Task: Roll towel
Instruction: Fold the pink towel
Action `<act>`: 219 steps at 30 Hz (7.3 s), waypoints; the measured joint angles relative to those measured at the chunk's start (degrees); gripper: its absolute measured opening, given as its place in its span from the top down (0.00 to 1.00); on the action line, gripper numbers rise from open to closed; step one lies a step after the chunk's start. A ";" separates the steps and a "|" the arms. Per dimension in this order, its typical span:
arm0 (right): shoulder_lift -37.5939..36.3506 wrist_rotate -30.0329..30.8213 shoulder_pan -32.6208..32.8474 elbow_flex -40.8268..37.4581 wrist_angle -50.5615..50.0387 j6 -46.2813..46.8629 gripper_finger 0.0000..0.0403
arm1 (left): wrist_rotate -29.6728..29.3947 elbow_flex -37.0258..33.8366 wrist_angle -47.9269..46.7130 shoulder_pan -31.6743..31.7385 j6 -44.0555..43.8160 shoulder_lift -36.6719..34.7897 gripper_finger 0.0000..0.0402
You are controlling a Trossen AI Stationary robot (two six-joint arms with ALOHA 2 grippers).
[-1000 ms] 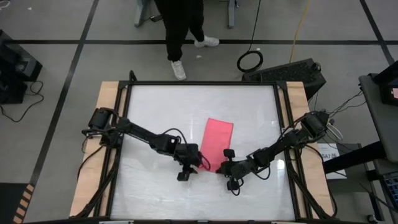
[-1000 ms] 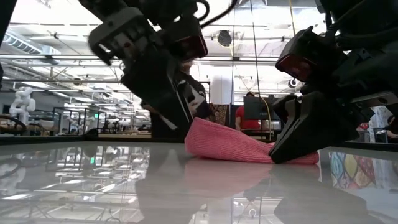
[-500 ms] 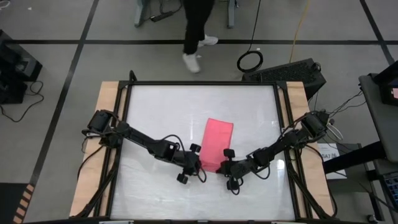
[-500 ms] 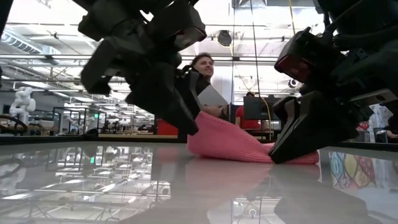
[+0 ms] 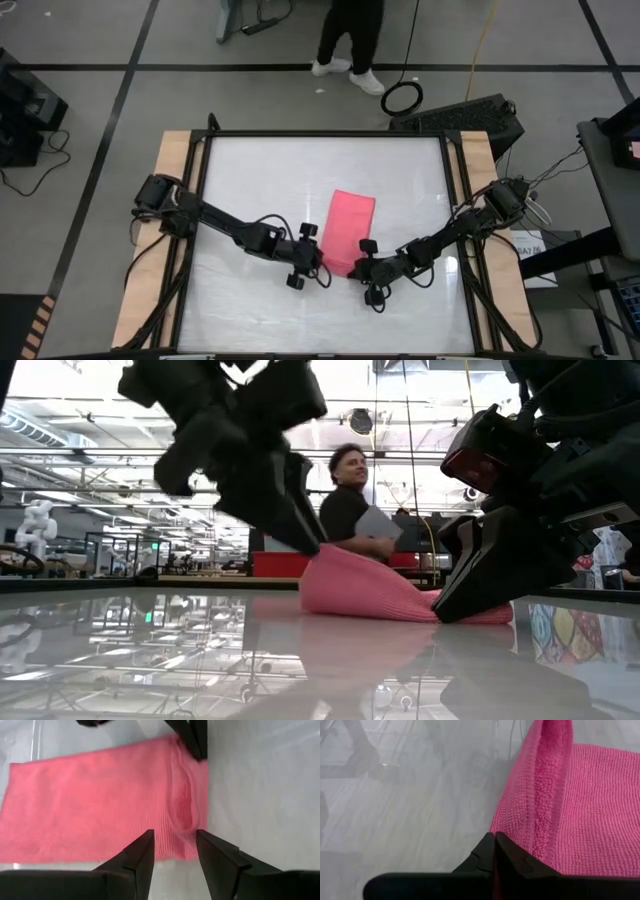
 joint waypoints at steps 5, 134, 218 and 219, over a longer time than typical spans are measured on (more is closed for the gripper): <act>0.00 0.00 0.00 0.00 -0.04 0.14 0.99 | 3.08 0.06 1.81 0.01 -1.43 -2.36 0.62; -9.87 7.58 6.34 -0.04 -12.87 -8.34 0.54 | 38.75 0.55 4.75 14.17 -15.12 9.22 0.97; -10.08 -27.69 -14.19 -0.93 -15.99 25.35 0.69 | 42.25 0.72 -2.91 17.82 -42.15 8.83 0.97; -11.13 -27.08 -13.95 -1.01 -18.14 24.03 0.68 | 42.50 0.72 -3.31 17.86 -42.21 8.83 0.97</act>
